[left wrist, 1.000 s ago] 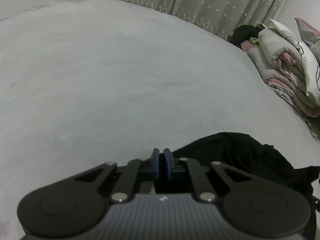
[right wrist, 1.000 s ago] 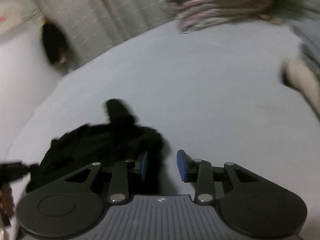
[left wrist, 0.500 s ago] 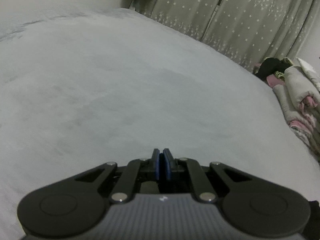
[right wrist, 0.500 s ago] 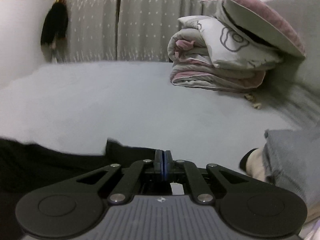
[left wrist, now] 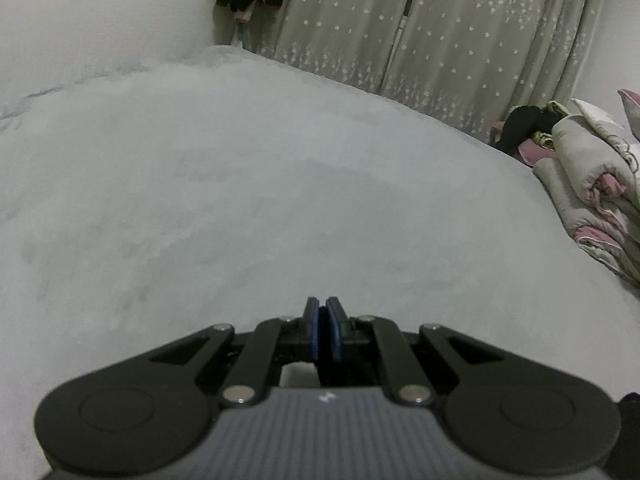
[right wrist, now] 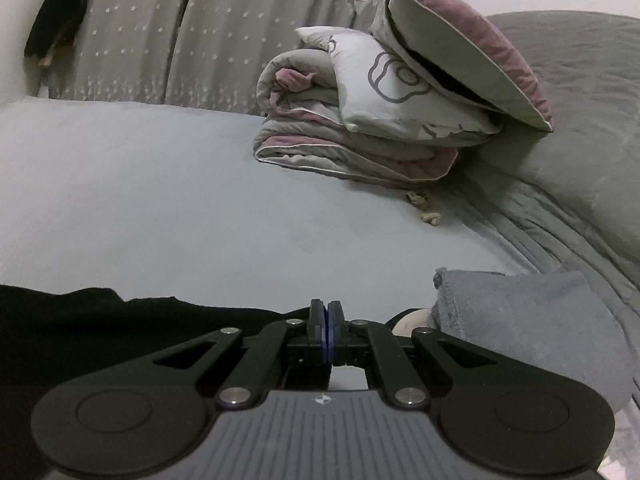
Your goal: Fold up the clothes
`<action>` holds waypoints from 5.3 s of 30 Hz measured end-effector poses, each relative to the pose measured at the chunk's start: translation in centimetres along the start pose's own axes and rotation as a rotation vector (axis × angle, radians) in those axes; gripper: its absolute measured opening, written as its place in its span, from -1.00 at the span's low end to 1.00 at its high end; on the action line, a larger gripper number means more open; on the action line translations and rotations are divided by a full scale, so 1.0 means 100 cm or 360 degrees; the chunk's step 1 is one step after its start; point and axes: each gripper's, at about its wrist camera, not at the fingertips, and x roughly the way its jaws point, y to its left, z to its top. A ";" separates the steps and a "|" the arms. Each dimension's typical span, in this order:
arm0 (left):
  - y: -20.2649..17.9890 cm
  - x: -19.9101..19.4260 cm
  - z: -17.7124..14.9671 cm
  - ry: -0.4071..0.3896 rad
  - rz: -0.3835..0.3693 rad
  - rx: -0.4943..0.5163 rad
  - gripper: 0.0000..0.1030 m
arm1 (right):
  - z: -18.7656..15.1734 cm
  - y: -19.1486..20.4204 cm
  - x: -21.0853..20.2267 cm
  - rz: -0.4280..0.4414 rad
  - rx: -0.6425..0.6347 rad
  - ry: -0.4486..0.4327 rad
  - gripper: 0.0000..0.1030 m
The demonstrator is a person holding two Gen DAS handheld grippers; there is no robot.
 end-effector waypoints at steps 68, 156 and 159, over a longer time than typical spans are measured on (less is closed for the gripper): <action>-0.039 -0.087 -0.035 0.0242 -0.0337 0.0066 -0.32 | 0.005 0.013 -0.052 0.0568 0.0187 0.0054 -0.05; 0.008 -0.268 -0.170 0.0330 -0.0305 -0.0060 0.25 | -0.191 -0.092 -0.310 0.0860 0.0757 0.0398 -0.53; -0.001 -0.243 -0.176 0.0283 -0.0180 0.0085 0.33 | -0.174 -0.087 -0.289 0.0812 0.0695 0.0396 -0.52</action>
